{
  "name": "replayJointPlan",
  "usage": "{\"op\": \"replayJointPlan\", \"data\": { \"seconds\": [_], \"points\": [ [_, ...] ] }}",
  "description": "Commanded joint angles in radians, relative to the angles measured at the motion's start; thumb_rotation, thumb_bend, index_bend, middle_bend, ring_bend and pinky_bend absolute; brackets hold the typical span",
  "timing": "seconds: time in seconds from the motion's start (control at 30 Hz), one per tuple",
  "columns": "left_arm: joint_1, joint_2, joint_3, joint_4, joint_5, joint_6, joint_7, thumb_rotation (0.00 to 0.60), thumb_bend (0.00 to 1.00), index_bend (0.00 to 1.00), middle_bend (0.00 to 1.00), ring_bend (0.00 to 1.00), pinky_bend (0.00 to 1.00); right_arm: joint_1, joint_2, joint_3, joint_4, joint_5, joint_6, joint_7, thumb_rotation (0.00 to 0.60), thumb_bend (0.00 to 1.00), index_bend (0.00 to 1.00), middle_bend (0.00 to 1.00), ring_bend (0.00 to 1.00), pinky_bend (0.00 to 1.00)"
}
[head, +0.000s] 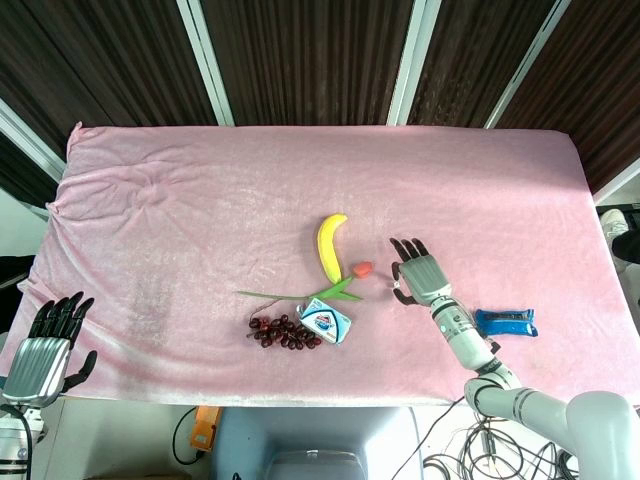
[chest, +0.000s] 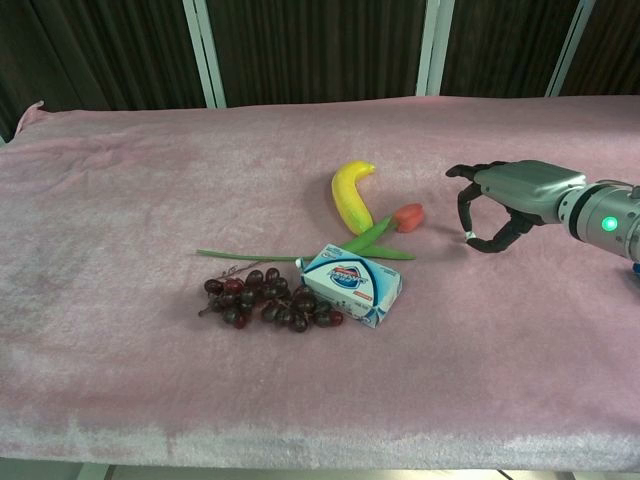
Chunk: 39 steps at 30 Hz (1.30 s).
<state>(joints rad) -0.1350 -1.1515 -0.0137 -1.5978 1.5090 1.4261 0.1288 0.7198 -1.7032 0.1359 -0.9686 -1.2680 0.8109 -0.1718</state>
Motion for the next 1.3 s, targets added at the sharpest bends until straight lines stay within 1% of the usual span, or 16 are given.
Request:
{"op": "replayJointPlan", "data": {
  "seconds": [0.03, 0.3, 0.43, 0.6, 0.73, 0.83, 0.9, 0.97, 1.13, 1.2, 1.3],
  "points": [
    [0.001, 0.000, 0.000, 0.001, 0.000, 0.000, -0.001, 0.599, 0.40, 0.00, 0.00, 0.00, 0.00, 0.000, 0.000, 0.001, 0.000, 0.001, 0.000, 0.000, 0.600, 0.48, 0.62, 0.02, 0.00, 0.00],
    [0.004, 0.003, -0.001, 0.001, 0.000, 0.007, -0.009, 0.600, 0.40, 0.00, 0.00, 0.00, 0.00, 0.005, -0.011, 0.002, 0.016, 0.005, -0.009, -0.002, 0.600, 0.48, 0.63, 0.03, 0.00, 0.00],
    [0.003, 0.004, -0.001, 0.002, -0.002, 0.005, -0.010, 0.600, 0.40, 0.00, 0.00, 0.00, 0.00, 0.008, -0.023, 0.002, 0.031, 0.003, -0.008, 0.002, 0.600, 0.48, 0.66, 0.04, 0.00, 0.00],
    [0.004, 0.005, -0.002, 0.002, -0.003, 0.005, -0.013, 0.599, 0.40, 0.00, 0.00, 0.00, 0.00, 0.008, -0.035, 0.003, 0.047, 0.001, 0.001, -0.004, 0.600, 0.48, 0.72, 0.04, 0.00, 0.00],
    [0.006, 0.006, -0.001, 0.002, -0.003, 0.009, -0.014, 0.600, 0.40, 0.00, 0.00, 0.00, 0.00, 0.005, -0.028, 0.005, 0.035, -0.006, 0.015, 0.005, 0.600, 0.48, 0.73, 0.04, 0.00, 0.00],
    [0.009, 0.007, -0.001, 0.002, -0.002, 0.013, -0.016, 0.600, 0.40, 0.00, 0.00, 0.00, 0.00, -0.003, -0.002, 0.012, -0.014, -0.026, 0.055, 0.024, 0.600, 0.48, 0.73, 0.04, 0.00, 0.00],
    [0.009, 0.007, -0.001, 0.002, -0.001, 0.014, -0.016, 0.600, 0.41, 0.00, 0.00, 0.00, 0.00, -0.012, 0.030, 0.018, -0.072, -0.047, 0.101, 0.038, 0.600, 0.48, 0.73, 0.04, 0.00, 0.00],
    [0.010, 0.007, -0.001, 0.002, -0.001, 0.015, -0.016, 0.600, 0.41, 0.00, 0.00, 0.00, 0.00, -0.023, 0.067, 0.023, -0.136, -0.070, 0.147, 0.049, 0.600, 0.48, 0.73, 0.04, 0.00, 0.00],
    [0.014, 0.008, -0.001, 0.001, 0.001, 0.022, -0.019, 0.600, 0.41, 0.00, 0.00, 0.00, 0.00, -0.083, 0.201, 0.036, -0.338, -0.128, 0.294, 0.098, 0.600, 0.48, 0.71, 0.04, 0.00, 0.00],
    [0.015, 0.009, 0.000, 0.001, 0.001, 0.023, -0.021, 0.600, 0.40, 0.00, 0.00, 0.00, 0.00, -0.109, 0.240, 0.039, -0.383, -0.137, 0.336, 0.131, 0.600, 0.48, 0.71, 0.04, 0.00, 0.00],
    [0.015, 0.008, 0.000, 0.001, -0.001, 0.020, -0.018, 0.600, 0.40, 0.00, 0.00, 0.00, 0.00, -0.135, 0.284, 0.041, -0.411, -0.123, 0.348, 0.170, 0.600, 0.48, 0.69, 0.04, 0.00, 0.00]
  ]
}}
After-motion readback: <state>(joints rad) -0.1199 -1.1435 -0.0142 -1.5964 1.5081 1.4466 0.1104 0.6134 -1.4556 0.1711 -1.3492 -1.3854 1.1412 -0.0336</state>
